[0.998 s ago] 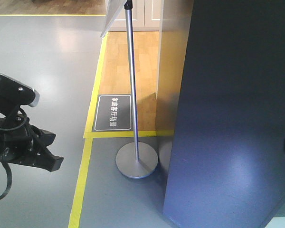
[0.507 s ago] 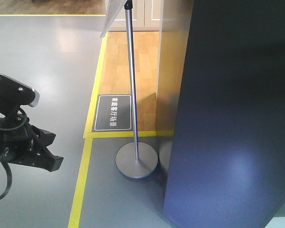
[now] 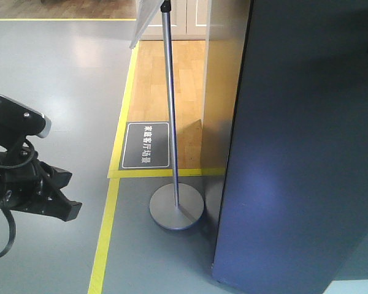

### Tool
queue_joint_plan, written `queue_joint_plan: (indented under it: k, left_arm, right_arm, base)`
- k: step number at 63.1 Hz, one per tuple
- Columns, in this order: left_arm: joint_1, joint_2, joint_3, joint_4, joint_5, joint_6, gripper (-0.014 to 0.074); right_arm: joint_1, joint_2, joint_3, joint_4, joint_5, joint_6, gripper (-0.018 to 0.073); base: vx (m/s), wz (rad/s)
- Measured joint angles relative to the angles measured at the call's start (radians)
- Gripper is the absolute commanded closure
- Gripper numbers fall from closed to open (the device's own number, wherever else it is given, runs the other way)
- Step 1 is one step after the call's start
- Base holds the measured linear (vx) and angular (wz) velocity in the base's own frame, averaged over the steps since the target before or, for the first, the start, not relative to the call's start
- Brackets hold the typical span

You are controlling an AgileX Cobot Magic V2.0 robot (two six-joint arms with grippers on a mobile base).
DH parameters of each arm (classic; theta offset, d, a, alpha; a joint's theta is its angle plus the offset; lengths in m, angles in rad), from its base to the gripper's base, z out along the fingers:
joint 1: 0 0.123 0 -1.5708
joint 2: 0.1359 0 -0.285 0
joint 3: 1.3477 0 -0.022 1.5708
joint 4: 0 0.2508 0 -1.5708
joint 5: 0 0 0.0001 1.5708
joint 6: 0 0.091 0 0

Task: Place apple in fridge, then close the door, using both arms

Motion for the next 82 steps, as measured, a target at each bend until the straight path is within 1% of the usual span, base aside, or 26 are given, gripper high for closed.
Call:
queue_joint_plan:
  k: [12, 26, 33, 36, 41, 53, 64, 68, 74, 82]
  left_arm:
    - [0.000, 0.000, 0.000, 0.000, 0.000, 0.000, 0.0603]
    - [0.000, 0.000, 0.000, 0.000, 0.000, 0.000, 0.0603]
    - [0.000, 0.000, 0.000, 0.000, 0.000, 0.000, 0.0603]
    - [0.000, 0.000, 0.000, 0.000, 0.000, 0.000, 0.0603]
    - [0.000, 0.000, 0.000, 0.000, 0.000, 0.000, 0.0603]
    - [0.000, 0.000, 0.000, 0.000, 0.000, 0.000, 0.0603]
    - [0.000, 0.000, 0.000, 0.000, 0.000, 0.000, 0.0603]
    - [0.000, 0.000, 0.000, 0.000, 0.000, 0.000, 0.0603]
    - [0.000, 0.000, 0.000, 0.000, 0.000, 0.000, 0.0603]
    - [0.000, 0.000, 0.000, 0.000, 0.000, 0.000, 0.0603]
  right_arm:
    - [0.000, 0.126, -0.097, -0.002, -0.030, 0.000, 0.0564]
    - [0.000, 0.227, -0.223, -0.001, 0.034, 0.000, 0.0564]
    - [-0.002, 0.278, -0.268, -0.002, -0.007, 0.000, 0.0564]
    - [-0.003, 0.307, -0.276, -0.002, -0.027, 0.000, 0.0564]
    - [-0.003, 0.335, -0.276, -0.001, -0.019, 0.000, 0.0564]
    - [-0.003, 0.339, -0.276, 0.001, -0.003, 0.000, 0.0564]
    - [-0.003, 0.306, -0.277, 0.002, 0.075, 0.000, 0.0564]
    - [-0.003, 0.279, -0.277, 0.015, 0.129, -0.001, 0.0564]
    - [0.001, 0.233, -0.268, 0.057, 0.220, -0.046, 0.0564]
    - [0.029, 0.147, -0.199, 0.133, 0.304, -0.206, 0.0564]
  base:
    - [0.00, 0.00]
    - [0.00, 0.00]
    - [0.00, 0.00]
    - [0.00, 0.00]
    - [0.00, 0.00]
    - [0.00, 0.00]
    - [0.00, 0.00]
    - [0.00, 0.00]
    - [0.00, 0.00]
    - [0.00, 0.00]
